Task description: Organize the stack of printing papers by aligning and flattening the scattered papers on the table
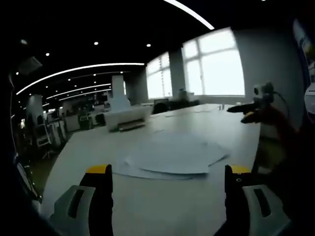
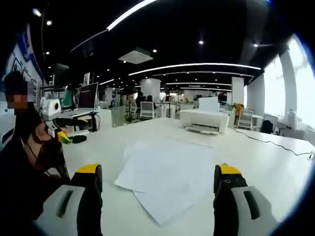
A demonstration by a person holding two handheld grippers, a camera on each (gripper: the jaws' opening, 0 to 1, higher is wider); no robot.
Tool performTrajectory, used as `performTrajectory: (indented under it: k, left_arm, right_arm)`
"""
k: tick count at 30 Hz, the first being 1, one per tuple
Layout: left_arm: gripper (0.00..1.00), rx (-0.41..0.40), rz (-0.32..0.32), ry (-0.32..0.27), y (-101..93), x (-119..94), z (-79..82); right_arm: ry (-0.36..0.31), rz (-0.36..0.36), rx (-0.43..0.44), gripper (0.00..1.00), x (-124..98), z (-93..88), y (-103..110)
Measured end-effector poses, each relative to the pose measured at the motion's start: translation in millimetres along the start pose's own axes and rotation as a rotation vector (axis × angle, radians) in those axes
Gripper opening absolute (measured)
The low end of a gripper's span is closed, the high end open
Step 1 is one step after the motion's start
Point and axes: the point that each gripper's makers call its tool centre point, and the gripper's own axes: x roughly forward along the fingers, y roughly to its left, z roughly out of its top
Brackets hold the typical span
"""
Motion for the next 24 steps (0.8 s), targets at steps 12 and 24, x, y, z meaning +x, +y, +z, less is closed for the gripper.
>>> performTrajectory:
  k: [12, 24]
  left_arm:
    - [0.97, -0.001, -0.021, -0.024, -6.9, -0.8, 4.9]
    - [0.97, 0.001, -0.036, -0.021, -11.2, 2.3, 3.4]
  right_arm:
    - [-0.01, 0.042, 0.001, 0.89, 23.1, 4.7, 9.1]
    - [0.027, 0.038, 0.014, 0.88, 48.3, -12.0, 5.2]
